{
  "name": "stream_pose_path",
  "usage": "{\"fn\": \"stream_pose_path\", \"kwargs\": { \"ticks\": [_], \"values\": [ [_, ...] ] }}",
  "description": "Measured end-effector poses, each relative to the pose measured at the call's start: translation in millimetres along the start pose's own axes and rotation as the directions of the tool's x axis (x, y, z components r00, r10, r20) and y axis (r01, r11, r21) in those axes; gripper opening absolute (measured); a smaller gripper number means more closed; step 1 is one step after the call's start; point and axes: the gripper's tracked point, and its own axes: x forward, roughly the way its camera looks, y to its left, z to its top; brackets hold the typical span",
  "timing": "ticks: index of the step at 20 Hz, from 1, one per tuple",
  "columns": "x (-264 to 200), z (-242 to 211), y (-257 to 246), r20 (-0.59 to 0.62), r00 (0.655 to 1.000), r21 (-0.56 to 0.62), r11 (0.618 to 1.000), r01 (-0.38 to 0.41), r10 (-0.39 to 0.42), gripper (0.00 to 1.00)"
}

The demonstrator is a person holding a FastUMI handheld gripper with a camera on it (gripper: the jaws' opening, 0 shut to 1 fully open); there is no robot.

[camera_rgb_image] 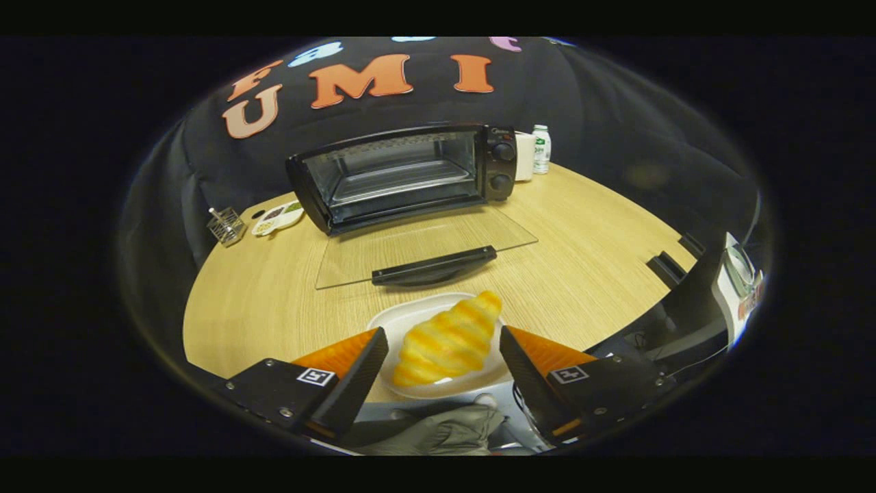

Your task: Open the toaster oven, put the food inside, and close the toaster oven door.

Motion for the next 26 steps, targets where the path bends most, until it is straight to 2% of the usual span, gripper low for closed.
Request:
{"fn": "stream_pose_path", "kwargs": {
  "ticks": [5,7,11,13,14,17,18,22,26],
  "values": [
    [7,-10,3,-0.013,0.999,0.045,0.999,0.031,-0.031,0.98],
    [11,-16,-3,-0.021,0.996,0.027,0.996,0.085,-0.084,0.98],
    [31,-31,0,-0.065,0.992,0.057,0.992,0.11,-0.106,0.99],
    [36,-41,2,-0.101,0.988,0.029,0.992,0.123,-0.12,1.0],
    [37,-34,2,-0.067,0.99,0.01,0.992,0.125,-0.124,1.0],
    [40,-34,5,-0.071,0.992,-0.005,0.994,0.106,-0.106,1.0],
    [41,-33,5,-0.075,0.992,0.005,0.995,0.102,-0.101,0.95],
    [34,-27,-1,-0.075,0.991,0.023,0.993,0.113,-0.111,0.85],
    [13,-9,3,-0.037,0.997,0.059,0.996,0.067,-0.065,0.84]
  ]
}}
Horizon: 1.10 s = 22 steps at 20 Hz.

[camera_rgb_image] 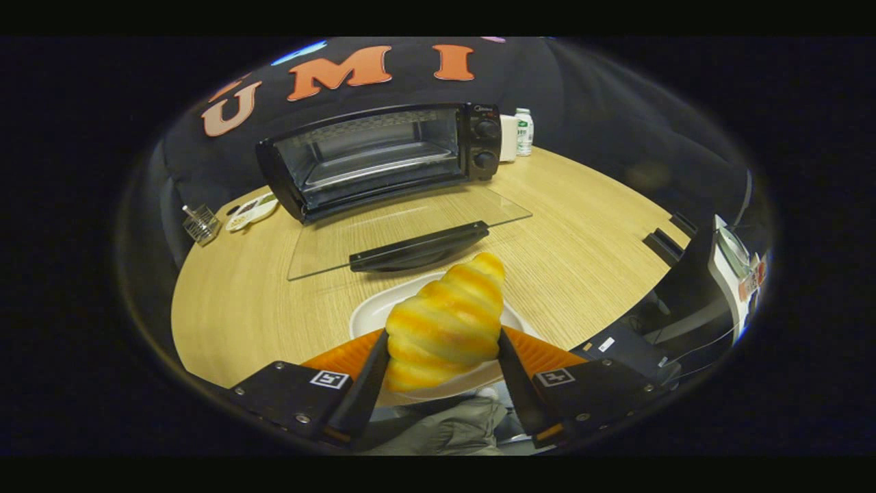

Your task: Open the toaster oven, put the food inside, and close the toaster oven door.

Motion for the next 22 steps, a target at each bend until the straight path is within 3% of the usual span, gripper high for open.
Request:
{"fn": "stream_pose_path", "kwargs": {
  "ticks": [9,22],
  "values": [
    [-47,62,-3,0.119,0.991,0.038,0.997,-0.066,0.061,0.83],
    [-33,124,50,0.171,0.958,0.017,0.971,-0.237,0.23,0.83]
  ]
}}
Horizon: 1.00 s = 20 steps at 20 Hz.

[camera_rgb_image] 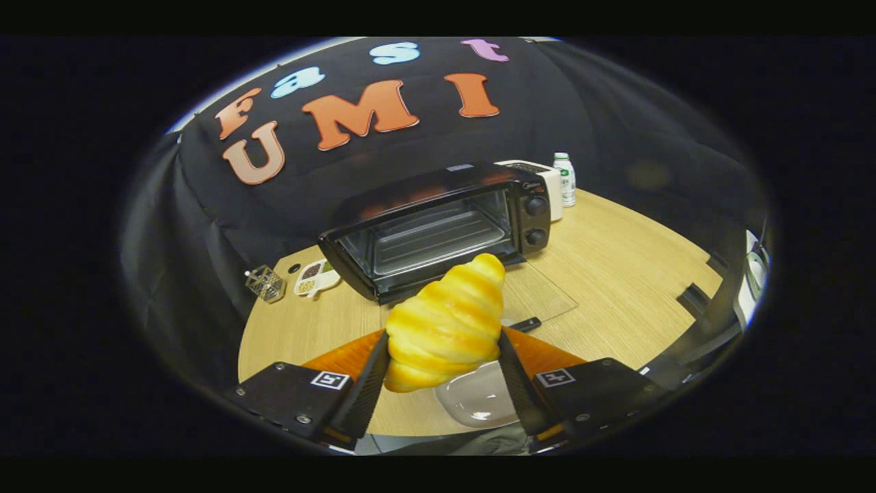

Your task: Open the toaster oven, put the food inside, and close the toaster oven door.

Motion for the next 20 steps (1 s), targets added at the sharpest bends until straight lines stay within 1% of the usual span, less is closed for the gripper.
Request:
{"fn": "stream_pose_path", "kwargs": {
  "ticks": [3,8,13,20],
  "values": [
    [14,6,10,-0.009,0.999,-0.009,0.999,-0.042,0.042,0.83],
    [45,18,22,-0.024,0.993,0.013,0.994,-0.112,0.113,0.83],
    [79,39,40,-0.013,0.979,0.104,0.975,-0.199,0.201,0.83],
    [124,52,50,0.003,0.967,0.198,0.948,-0.25,0.255,0.83]
  ]
}}
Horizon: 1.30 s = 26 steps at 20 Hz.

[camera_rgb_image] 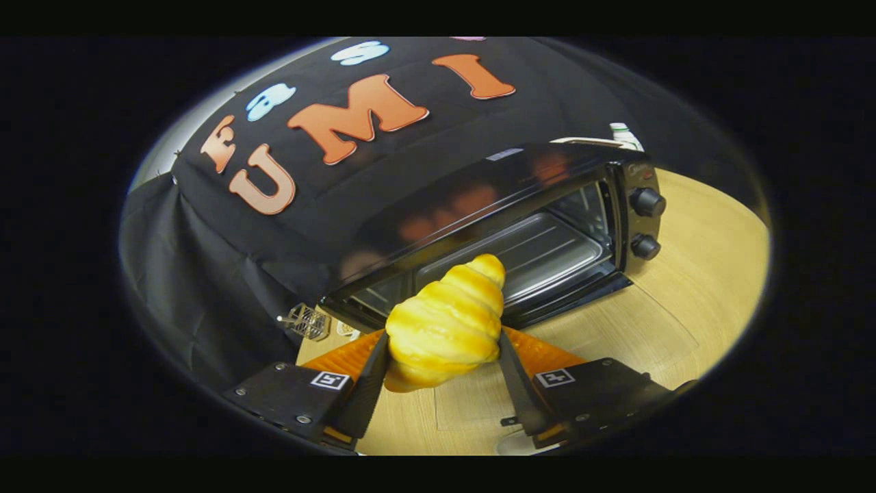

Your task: Open the toaster oven, put the food inside, and close the toaster oven door.

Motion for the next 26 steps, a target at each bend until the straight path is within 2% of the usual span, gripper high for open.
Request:
{"fn": "stream_pose_path", "kwargs": {
  "ticks": [8,11,14,16,21,26],
  "values": [
    [36,19,6,0.116,0.991,0.151,0.985,-0.078,0.061,0.84],
    [50,31,5,0.185,0.98,0.166,0.981,-0.103,0.072,0.84],
    [66,28,3,0.189,0.98,0.184,0.977,-0.104,0.069,0.86],
    [70,33,3,0.228,0.972,0.137,0.987,-0.089,0.056,0.87],
    [64,29,3,0.234,0.972,0.128,0.991,-0.048,0.017,0.94],
    [38,27,11,0.249,0.968,0.126,0.99,-0.071,0.038,0.98]
  ]
}}
